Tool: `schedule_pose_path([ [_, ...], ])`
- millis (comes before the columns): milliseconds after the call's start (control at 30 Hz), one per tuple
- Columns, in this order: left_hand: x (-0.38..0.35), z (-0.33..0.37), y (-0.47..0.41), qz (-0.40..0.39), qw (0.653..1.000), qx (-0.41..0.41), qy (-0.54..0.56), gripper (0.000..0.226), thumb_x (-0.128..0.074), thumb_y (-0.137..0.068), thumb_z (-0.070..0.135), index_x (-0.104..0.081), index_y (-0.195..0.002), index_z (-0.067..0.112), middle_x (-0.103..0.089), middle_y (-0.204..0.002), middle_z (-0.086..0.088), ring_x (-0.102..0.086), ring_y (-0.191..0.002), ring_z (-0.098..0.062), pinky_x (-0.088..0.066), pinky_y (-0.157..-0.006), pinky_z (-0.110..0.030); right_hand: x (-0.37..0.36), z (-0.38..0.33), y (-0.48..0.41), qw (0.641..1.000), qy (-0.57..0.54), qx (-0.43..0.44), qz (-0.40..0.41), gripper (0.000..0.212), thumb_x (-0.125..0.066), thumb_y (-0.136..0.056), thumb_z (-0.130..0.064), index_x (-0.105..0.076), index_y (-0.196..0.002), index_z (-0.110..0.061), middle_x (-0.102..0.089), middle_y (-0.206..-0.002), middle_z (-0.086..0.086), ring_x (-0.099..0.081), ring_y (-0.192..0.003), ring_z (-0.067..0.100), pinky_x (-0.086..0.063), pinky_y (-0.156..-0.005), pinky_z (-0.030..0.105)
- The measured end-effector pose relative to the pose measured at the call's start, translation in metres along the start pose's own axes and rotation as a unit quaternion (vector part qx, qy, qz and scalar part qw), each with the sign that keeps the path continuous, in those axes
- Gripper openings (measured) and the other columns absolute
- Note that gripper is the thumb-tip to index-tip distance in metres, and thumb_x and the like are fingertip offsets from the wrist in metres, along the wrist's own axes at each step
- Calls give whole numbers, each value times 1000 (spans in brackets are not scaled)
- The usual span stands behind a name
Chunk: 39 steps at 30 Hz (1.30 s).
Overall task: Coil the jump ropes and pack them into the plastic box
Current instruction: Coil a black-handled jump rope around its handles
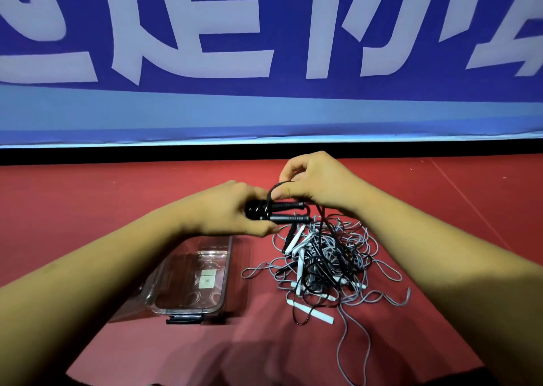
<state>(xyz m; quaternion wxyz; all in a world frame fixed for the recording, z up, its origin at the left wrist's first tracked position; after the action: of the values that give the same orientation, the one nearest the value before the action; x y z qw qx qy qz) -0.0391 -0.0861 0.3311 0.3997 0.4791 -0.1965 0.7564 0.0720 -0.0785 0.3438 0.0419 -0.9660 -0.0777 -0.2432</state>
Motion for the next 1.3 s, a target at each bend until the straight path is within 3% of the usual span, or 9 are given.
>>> schedule_pose_path([
  [100,6,2,2,11,998,-19,59,22,-75,-83,39,-56,-86,28,-53,-63,12,-44,-56,-3,-37,-56,-21,-3,18,-3,988,-150,-29,-11,13,-77,-78,-10,-66,-72,-10,-57,-57,-2,-47,-52,9,-38,-51,22],
  [267,17,-2,9,46,974,-8,222,53,-75,-86,22,-41,-125,30,-53,-62,6,-42,-55,-12,-38,-52,-21,-24,48,-2,949,-284,-129,-38,31,-46,-94,7,-66,-82,-13,-57,-62,7,-48,-47,13,-35,-37,18],
  [367,25,-4,7,80,966,-5,246,47,-72,-87,12,-50,-127,24,-57,-63,10,-45,-51,-4,-38,-51,-13,-40,54,2,933,-323,-138,-80,21,-43,-99,0,-62,-103,-8,-52,-60,5,-45,-48,13,-40,-49,25],
  [533,35,-40,2,145,956,76,244,28,-74,-86,20,-51,-101,19,-54,-60,3,-37,-43,-6,-32,-43,-18,-61,60,8,948,-244,-155,-133,19,-46,-102,-17,-63,-106,-11,-47,-66,1,-53,-62,15,-54,-64,32],
  [733,62,-84,11,223,959,169,42,39,-78,-82,24,-42,-97,17,-61,-77,-5,-54,-58,-18,-44,-59,-36,-67,43,14,982,15,-134,-129,20,-45,-102,-19,-61,-98,-9,-43,-61,1,-36,-48,14,-32,-46,25],
  [867,48,-98,11,162,962,208,-68,37,-72,-80,20,-41,-100,19,-67,-87,-11,-66,-66,-29,-56,-66,-45,-71,-7,10,979,164,1,-118,35,-56,-96,-24,-51,-62,-16,-36,-53,-3,-30,-46,11,-28,-48,27],
  [967,29,-91,5,90,961,212,-153,28,-68,-78,25,-49,-99,22,-67,-92,-9,-64,-77,-33,-55,-68,-40,-64,-22,7,969,224,44,-94,42,-60,-93,-25,-44,-54,-15,-37,-51,0,-33,-49,18,-30,-51,30],
  [1100,4,-67,1,15,970,157,-187,21,-67,-77,30,-65,-97,27,-65,-81,4,-62,-81,-25,-48,-64,-30,-28,-26,-2,968,243,61,-6,18,-64,-89,-29,-71,-75,-20,-56,-57,-8,-51,-60,15,-41,-59,29],
  [1300,-17,-7,-6,-41,991,42,-123,30,-76,-76,50,-57,-77,26,-53,-56,9,-51,-57,-9,-36,-55,-20,8,-12,-7,983,164,60,60,10,-77,-80,-26,-77,-79,-17,-70,-73,-7,-61,-71,4,-45,-68,23],
])
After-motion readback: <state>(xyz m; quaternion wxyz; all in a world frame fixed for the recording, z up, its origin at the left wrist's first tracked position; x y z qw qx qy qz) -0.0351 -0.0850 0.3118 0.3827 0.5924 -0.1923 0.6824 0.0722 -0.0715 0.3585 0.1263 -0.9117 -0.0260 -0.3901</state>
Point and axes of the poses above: each hand's wrist, its own y-axis away from the middle knuckle, its own x-axis out of the back of the hand, z = x × y, the point moved 9 cm from there along -y, towards the middle knuckle
